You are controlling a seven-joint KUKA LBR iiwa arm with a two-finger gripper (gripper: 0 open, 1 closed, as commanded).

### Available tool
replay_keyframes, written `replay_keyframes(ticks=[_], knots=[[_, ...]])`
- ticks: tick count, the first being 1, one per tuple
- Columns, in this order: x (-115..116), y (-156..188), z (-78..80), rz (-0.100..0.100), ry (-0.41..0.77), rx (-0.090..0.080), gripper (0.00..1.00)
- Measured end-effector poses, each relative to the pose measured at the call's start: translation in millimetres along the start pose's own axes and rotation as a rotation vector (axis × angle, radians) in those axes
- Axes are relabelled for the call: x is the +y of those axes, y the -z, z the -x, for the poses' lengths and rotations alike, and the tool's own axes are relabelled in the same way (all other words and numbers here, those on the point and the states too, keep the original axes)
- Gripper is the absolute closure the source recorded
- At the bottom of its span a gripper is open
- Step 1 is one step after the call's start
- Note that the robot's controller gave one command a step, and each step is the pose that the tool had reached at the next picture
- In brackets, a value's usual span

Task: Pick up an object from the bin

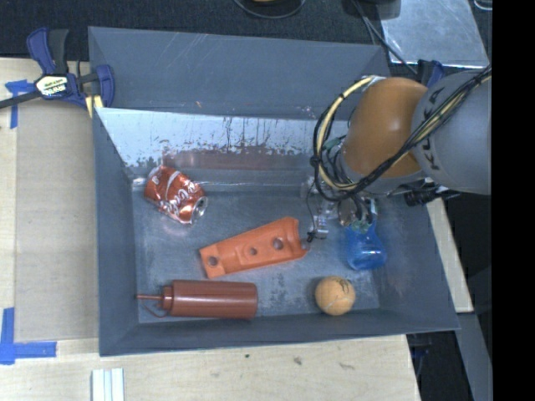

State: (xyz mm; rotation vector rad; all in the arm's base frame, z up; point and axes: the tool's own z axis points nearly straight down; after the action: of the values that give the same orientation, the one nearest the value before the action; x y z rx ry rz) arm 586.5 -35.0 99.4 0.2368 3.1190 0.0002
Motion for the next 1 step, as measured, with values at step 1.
replay_keyframes(ticks=[1], knots=[[0.0,0.0,0.0,0.000,0.001,0.000,0.00]])
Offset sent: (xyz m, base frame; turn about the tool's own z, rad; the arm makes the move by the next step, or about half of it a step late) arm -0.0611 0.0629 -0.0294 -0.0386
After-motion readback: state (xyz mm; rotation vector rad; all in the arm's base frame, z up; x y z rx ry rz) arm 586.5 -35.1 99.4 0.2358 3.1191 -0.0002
